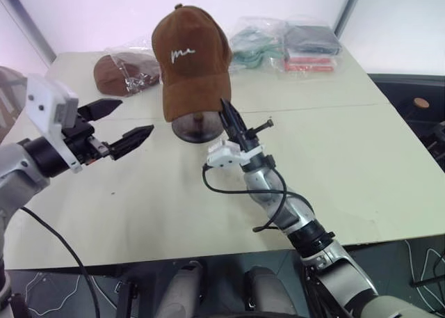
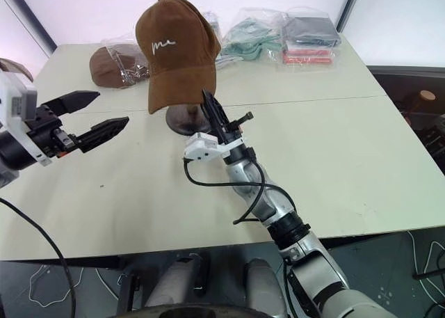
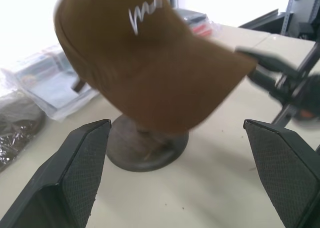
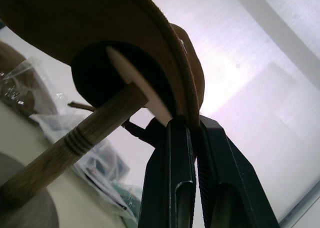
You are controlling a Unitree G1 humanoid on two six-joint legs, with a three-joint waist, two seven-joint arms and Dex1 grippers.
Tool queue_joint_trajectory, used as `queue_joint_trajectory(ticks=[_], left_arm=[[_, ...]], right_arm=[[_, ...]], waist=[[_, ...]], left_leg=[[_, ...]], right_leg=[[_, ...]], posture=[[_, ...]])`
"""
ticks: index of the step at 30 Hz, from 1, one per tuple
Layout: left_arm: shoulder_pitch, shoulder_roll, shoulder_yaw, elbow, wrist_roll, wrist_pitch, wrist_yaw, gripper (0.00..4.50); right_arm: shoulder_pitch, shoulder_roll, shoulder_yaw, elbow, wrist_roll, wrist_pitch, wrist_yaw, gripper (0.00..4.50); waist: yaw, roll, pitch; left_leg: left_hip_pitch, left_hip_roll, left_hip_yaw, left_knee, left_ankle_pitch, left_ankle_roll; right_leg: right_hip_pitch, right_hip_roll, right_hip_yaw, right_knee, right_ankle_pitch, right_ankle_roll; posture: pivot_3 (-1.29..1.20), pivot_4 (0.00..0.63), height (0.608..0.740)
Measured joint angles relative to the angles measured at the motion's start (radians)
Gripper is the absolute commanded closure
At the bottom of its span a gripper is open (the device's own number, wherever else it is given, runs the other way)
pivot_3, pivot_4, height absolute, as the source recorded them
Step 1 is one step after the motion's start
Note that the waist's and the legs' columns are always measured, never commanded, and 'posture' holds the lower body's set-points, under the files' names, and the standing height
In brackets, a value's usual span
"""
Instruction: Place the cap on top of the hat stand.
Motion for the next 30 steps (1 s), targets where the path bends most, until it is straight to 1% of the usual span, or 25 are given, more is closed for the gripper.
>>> queue_joint_trajectory(ticks=[12,19,20,22,23,28,29,30], left_arm=[[0.01,0.05,0.004,-0.002,-0.058,0.008,0.026,0.0],[0.007,0.068,0.002,0.006,-0.059,0.005,0.025,0.0],[0.007,0.069,0.002,0.006,-0.06,0.004,0.024,0.0],[0.007,0.069,0.001,0.008,-0.059,0.002,0.024,0.0],[0.006,0.069,0.0,0.008,-0.059,0.001,0.024,0.0],[-0.002,0.069,-0.004,0.011,-0.058,-0.002,0.023,0.0],[-0.005,0.069,-0.004,0.012,-0.058,-0.003,0.023,0.0],[-0.007,0.069,-0.004,0.013,-0.058,-0.004,0.023,0.0]], right_arm=[[0.085,-0.026,0.006,0.034,-0.045,-0.04,-0.126,4.32],[0.103,-0.025,0.025,0.05,-0.045,-0.059,-0.135,4.32],[0.104,-0.025,0.025,0.05,-0.045,-0.059,-0.13,4.08],[0.104,-0.024,0.025,0.05,-0.04,-0.058,-0.108,3.47],[0.104,-0.024,0.025,0.052,-0.033,-0.057,-0.094,3.03],[0.104,-0.029,0.025,0.064,0.005,-0.061,-0.006,0.28],[0.104,-0.032,0.025,0.068,0.019,-0.061,0.027,0.01],[0.104,-0.035,0.025,0.069,0.039,-0.06,0.065,0.01]], waist=[[0.0,0.0,0.0],[0.0,0.0,0.0],[0.0,0.0,0.0],[0.0,0.0,0.0],[0.0,0.0,0.0],[0.0,0.0,0.0],[0.0,0.0,0.0],[0.0,0.0,0.0]], left_leg=[[0.0,0.0,0.0,0.0,0.0,0.0],[0.0,0.0,0.0,0.0,0.0,0.0],[0.0,0.0,0.0,0.0,0.0,0.0],[0.0,0.0,0.0,0.0,0.0,0.0],[0.0,0.0,0.0,0.0,0.0,0.0],[0.0,0.0,0.0,0.0,0.0,0.001],[0.0,0.0,0.0,0.0,-0.001,0.001],[0.0,0.0,0.0,0.0,-0.001,0.002]], right_leg=[[0.001,0.0,0.0,0.0,0.0,0.0],[0.001,0.0,0.0,0.0,0.0,0.0],[0.001,0.0,0.0,0.0,0.0,0.0],[0.001,0.0,0.0,0.0,0.0,0.0],[0.001,0.0,0.0,0.0,0.0,0.0],[0.001,0.0,0.0,0.0,0.0,0.0],[0.001,0.0,0.0,0.0,0.0,0.0],[0.001,0.0,0.0,0.0,0.0,0.0]], posture=[[0.0,0.15,0.74],[0.0,0.15,0.74],[0.0,0.15,0.74],[0.0,0.15,0.74],[0.0,0.15,0.74],[0.0,0.15,0.74],[0.0,0.15,0.74],[0.0,0.15,0.74]])
